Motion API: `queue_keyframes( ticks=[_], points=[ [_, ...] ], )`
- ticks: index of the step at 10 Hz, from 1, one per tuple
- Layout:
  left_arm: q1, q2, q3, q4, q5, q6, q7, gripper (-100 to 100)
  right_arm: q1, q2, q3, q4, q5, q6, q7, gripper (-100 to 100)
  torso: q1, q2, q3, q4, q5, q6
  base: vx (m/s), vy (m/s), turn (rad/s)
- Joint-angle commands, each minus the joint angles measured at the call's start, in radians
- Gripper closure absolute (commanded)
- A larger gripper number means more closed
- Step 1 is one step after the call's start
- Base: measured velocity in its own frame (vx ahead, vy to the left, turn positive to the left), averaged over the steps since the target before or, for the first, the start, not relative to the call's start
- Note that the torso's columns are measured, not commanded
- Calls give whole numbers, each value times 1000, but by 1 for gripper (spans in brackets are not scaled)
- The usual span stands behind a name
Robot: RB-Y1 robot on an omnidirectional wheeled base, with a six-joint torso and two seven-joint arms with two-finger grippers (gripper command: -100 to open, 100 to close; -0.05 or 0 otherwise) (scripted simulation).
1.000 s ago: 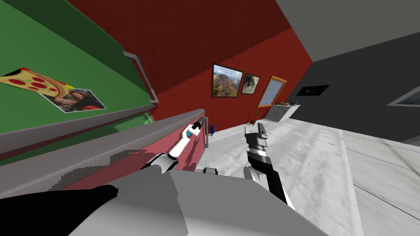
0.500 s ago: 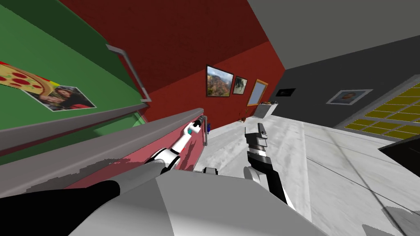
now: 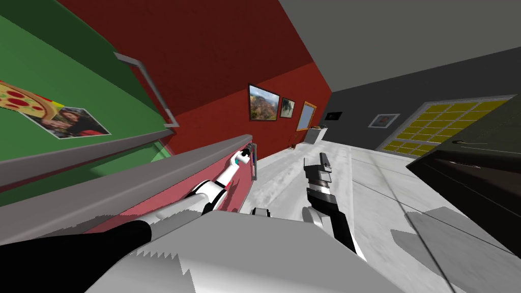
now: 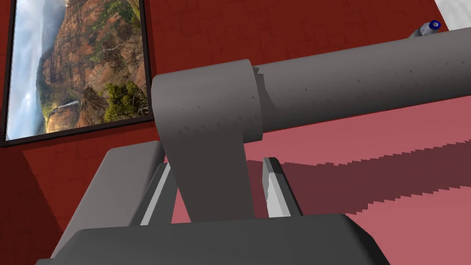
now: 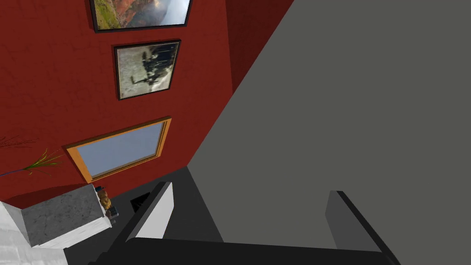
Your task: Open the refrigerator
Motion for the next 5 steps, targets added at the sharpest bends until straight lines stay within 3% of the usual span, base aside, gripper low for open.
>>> queue_keyframes(
  ticks=[1,2,3,5],
  points=[
    [-63,-11,30,80,-47,-46,45,100,0,0,0,0,0,0,0,0,3,-3,-2,-2,1,-4,-171,-44,-308],
    [-87,-11,30,114,-55,-46,45,100,0,0,0,0,0,0,0,0,-1,2,0,-1,0,7,-251,-33,-389],
    [-77,9,17,83,-27,8,42,-100,0,0,0,0,0,0,0,0,-5,3,1,1,-2,10,-119,20,-115],
    [-106,16,7,69,-19,55,51,-100,0,0,0,0,0,0,0,0,8,-7,-5,-3,3,-4,4,54,18]
  ],
)
